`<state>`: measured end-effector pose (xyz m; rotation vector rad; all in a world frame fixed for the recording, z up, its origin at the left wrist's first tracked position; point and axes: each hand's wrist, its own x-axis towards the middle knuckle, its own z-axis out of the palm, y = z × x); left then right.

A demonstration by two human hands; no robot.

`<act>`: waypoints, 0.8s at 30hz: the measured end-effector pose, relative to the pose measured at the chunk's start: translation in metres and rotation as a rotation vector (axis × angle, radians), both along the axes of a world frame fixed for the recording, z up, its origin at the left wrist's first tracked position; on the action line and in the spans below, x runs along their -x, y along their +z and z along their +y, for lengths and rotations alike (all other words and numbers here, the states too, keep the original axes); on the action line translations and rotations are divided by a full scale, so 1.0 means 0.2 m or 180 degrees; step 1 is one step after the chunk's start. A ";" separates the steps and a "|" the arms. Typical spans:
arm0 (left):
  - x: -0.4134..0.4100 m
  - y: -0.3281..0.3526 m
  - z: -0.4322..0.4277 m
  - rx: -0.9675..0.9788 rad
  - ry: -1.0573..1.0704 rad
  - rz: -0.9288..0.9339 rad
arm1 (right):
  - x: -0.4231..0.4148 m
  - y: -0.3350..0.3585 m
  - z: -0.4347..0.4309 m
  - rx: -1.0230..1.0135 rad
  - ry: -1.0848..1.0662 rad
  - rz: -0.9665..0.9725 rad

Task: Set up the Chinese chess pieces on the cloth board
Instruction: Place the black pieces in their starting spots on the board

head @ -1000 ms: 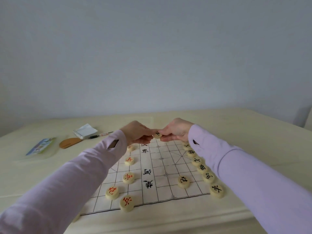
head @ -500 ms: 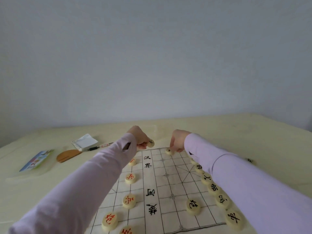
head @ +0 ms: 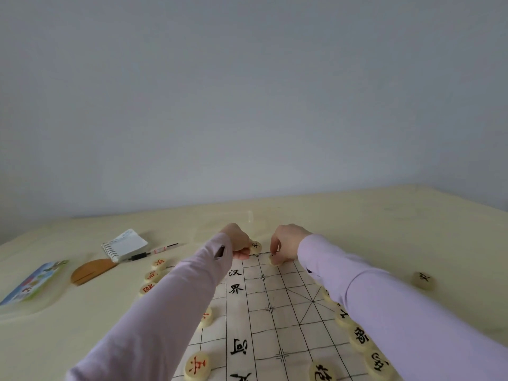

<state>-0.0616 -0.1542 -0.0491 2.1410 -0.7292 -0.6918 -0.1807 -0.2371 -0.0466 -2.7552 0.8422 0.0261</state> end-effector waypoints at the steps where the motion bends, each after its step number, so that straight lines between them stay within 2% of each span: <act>1: 0.00 -0.01 -0.01 -0.0015 -0.0022 0.0003 | -0.01 -0.01 -0.01 0.0040 -0.0007 -0.0010; 8: 0.00 -0.05 -0.04 -0.0109 0.0008 -0.0037 | -0.02 -0.03 -0.04 0.0076 -0.0069 -0.0054; 14: 0.03 -0.04 -0.04 -0.0246 0.0094 -0.0725 | -0.03 -0.04 -0.04 0.0158 -0.0122 -0.0059; 21: 0.10 0.02 0.00 0.0290 0.0092 -0.0979 | 0.04 -0.01 0.00 0.0032 -0.0354 -0.0306; 24: 0.15 0.03 0.02 0.0623 0.0024 -0.0915 | 0.11 0.04 -0.02 -0.0396 -0.0500 -0.0713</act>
